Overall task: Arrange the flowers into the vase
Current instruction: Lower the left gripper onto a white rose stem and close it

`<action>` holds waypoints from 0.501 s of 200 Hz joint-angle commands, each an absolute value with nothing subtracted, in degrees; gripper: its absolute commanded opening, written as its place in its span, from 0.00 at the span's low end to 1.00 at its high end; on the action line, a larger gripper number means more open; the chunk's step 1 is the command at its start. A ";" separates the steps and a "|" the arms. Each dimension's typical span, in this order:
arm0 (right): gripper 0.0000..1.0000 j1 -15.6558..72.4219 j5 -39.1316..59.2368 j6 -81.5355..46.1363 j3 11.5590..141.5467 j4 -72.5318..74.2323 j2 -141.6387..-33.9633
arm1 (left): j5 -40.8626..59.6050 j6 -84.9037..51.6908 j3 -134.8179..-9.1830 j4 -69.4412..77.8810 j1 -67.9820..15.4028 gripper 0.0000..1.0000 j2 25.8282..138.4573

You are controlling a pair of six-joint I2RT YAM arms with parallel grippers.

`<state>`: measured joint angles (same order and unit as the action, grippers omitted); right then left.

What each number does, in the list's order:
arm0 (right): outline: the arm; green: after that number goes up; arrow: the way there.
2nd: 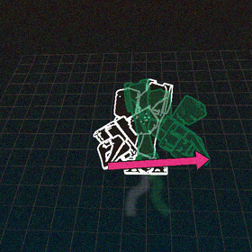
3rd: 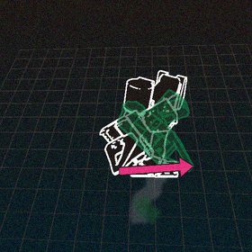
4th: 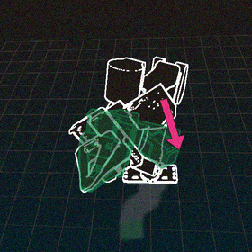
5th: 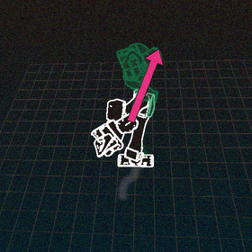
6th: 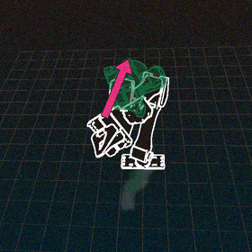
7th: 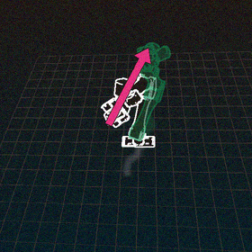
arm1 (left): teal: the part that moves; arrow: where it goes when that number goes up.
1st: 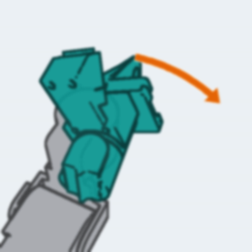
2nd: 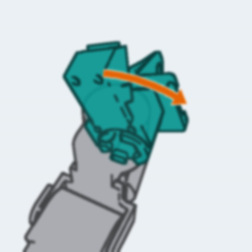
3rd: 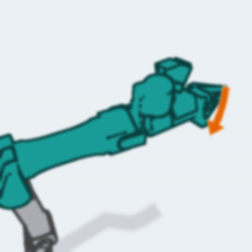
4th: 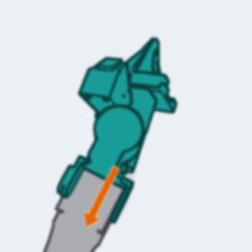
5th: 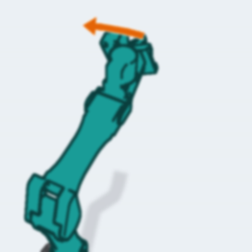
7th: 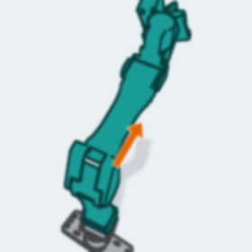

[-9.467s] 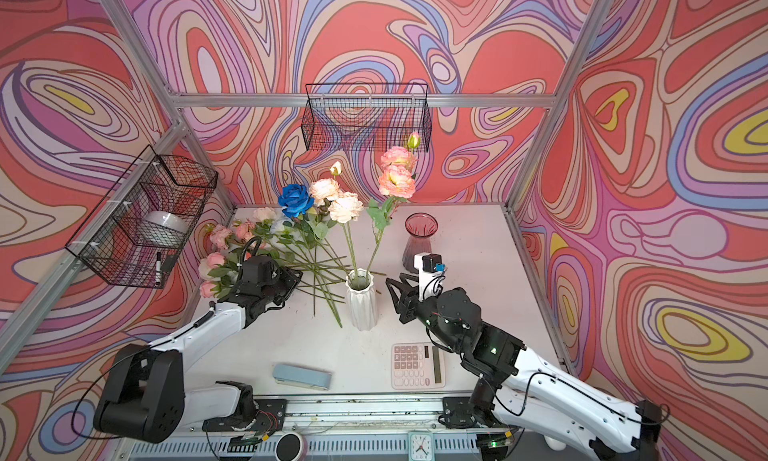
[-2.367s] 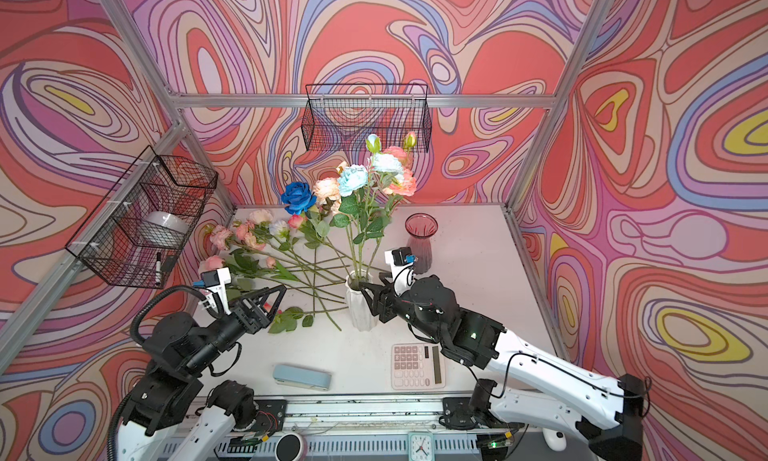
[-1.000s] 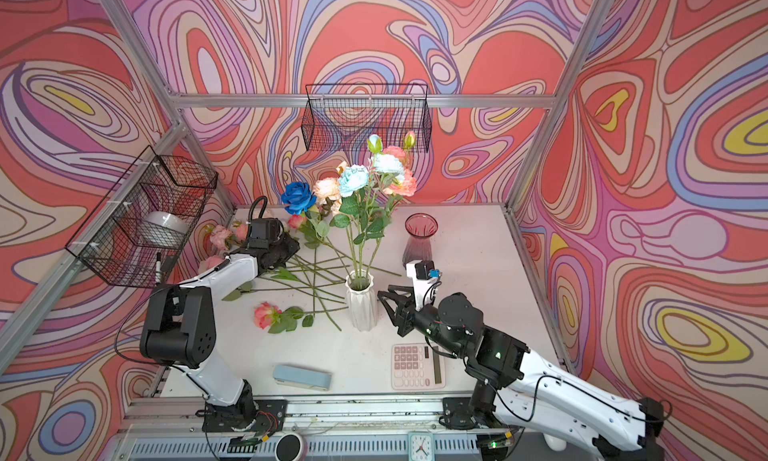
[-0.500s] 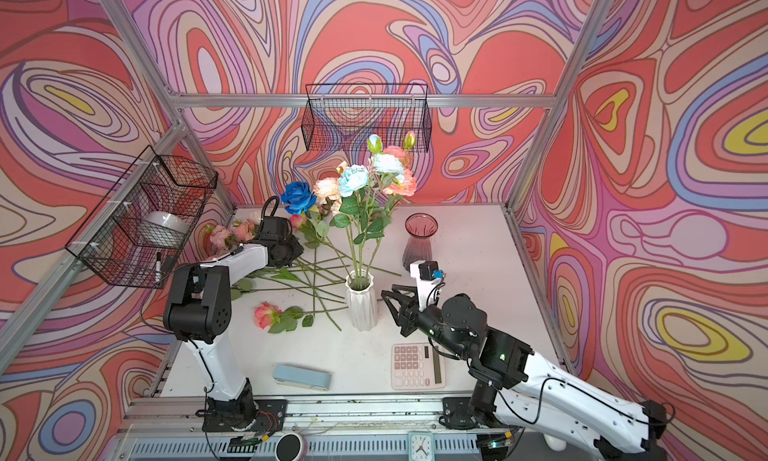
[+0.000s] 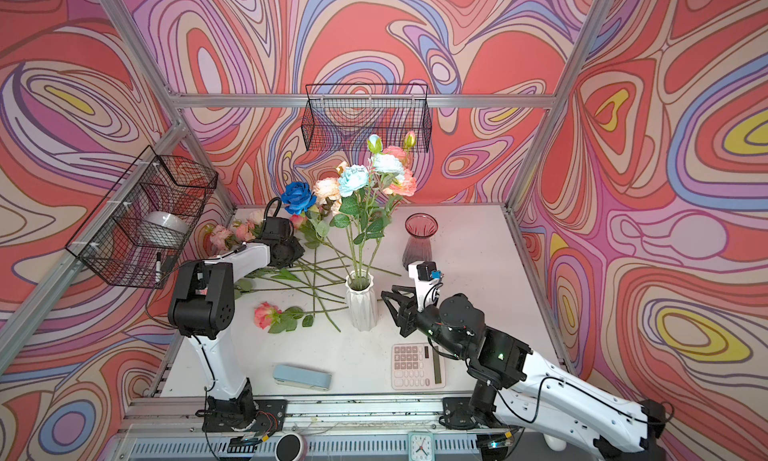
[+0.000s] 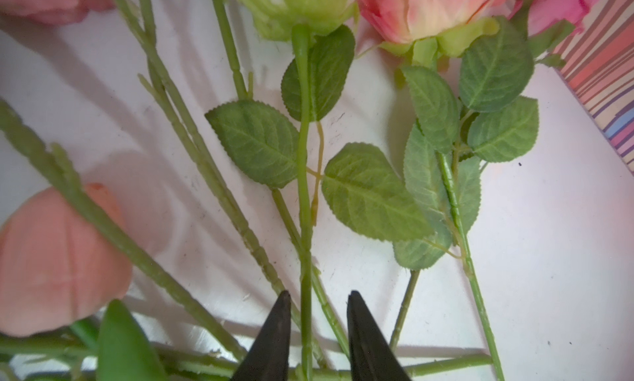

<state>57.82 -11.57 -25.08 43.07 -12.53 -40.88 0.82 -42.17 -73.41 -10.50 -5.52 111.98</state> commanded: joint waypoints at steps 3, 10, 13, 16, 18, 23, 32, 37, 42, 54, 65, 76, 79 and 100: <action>0.35 57.92 -12.30 -24.51 43.99 -13.01 -40.84 | -0.22 -41.57 -73.32 -11.47 -5.03 0.29 111.72; 0.35 57.92 -12.24 -24.44 43.84 -12.84 -40.77 | -0.48 -41.25 -73.30 -11.59 -5.06 0.29 111.86; 0.35 57.92 -12.25 -24.46 43.78 -12.76 -40.73 | -0.53 -41.22 -73.30 -11.68 -5.02 0.29 112.00; 0.35 57.92 -12.30 -24.51 43.79 -12.75 -40.68 | -0.60 -41.13 -73.28 -11.76 -5.04 0.29 112.19; 0.35 57.92 -12.30 -24.52 43.78 -12.74 -40.64 | -0.63 -41.07 -73.30 -11.77 -5.02 0.29 112.18; 0.35 57.96 -12.28 -24.51 43.74 -12.74 -40.61 | -0.61 -40.98 -73.22 -11.78 -5.01 0.28 112.51; 0.35 57.92 -12.30 -24.59 43.77 -12.84 -40.71 | -0.51 -41.02 -73.14 -11.65 -5.01 0.27 112.89; 0.35 57.92 -12.28 -24.54 43.79 -12.96 -40.70 | -0.47 -41.04 -73.13 -11.54 -5.06 0.26 113.15; 0.35 57.92 -12.21 -24.64 43.77 -13.05 -40.70 | -0.31 -41.13 -73.04 -11.37 -5.06 0.24 113.35; 0.35 57.92 -12.16 -24.77 43.72 -13.15 -40.67 | 0.00 -41.18 -73.04 -11.12 -5.02 0.21 113.64; 0.35 57.92 -12.26 -24.87 43.71 -13.31 -40.47 | 0.15 -41.22 -73.08 -10.91 -5.01 0.17 113.65; 0.35 57.92 -12.29 -24.83 43.70 -13.30 -40.41 | 0.41 -41.14 -73.04 -10.59 -5.01 0.15 113.39; 0.35 57.92 -12.27 -24.83 43.76 -13.27 -40.35 | 0.48 -41.13 -73.04 -10.51 -5.01 0.14 113.26; 0.35 57.93 -12.52 -24.86 43.71 -13.19 -40.06 | 0.98 -40.82 -73.45 -10.56 -5.08 0.07 112.34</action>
